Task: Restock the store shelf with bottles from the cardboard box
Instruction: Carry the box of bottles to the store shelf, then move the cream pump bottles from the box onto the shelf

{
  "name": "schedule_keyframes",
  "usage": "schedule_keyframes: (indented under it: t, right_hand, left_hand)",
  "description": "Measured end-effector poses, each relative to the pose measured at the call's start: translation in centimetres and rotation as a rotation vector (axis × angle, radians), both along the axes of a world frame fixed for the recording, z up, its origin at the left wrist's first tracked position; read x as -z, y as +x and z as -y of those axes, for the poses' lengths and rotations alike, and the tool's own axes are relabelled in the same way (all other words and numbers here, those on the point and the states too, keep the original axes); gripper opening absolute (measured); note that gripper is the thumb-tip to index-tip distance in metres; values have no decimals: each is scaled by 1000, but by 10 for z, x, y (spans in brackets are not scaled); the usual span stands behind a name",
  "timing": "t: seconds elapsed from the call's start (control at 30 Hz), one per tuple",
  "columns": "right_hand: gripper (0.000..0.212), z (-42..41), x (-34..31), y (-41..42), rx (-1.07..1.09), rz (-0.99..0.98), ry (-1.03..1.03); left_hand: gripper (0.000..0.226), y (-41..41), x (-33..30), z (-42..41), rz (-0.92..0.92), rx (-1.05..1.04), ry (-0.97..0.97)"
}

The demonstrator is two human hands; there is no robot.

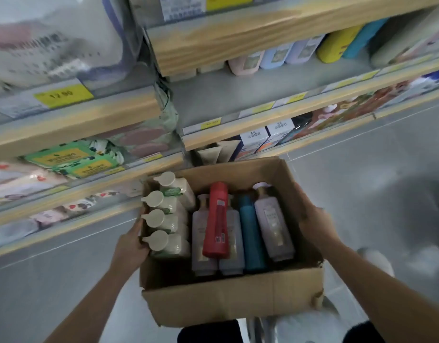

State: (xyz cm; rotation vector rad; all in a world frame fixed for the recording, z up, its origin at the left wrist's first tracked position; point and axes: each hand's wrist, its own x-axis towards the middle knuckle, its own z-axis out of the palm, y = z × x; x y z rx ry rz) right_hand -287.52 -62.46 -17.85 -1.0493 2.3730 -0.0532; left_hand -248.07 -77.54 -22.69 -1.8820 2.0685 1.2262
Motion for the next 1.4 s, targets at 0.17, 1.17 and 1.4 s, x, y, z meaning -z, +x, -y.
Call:
schedule_keyframes:
  t: [0.17, 1.17, 1.4]
  right_hand:
    - [68, -1, 25, -39, -37, 47, -32]
    - [88, -95, 139, -183, -245, 29, 13]
    - [85, -61, 201, -173, -252, 57, -82]
  left_hand:
    - [93, -32, 27, -26, 21, -63, -23]
    - [91, -156, 100, -191, 116, -232, 39]
    - [96, -152, 159, -162, 110, -250, -123]
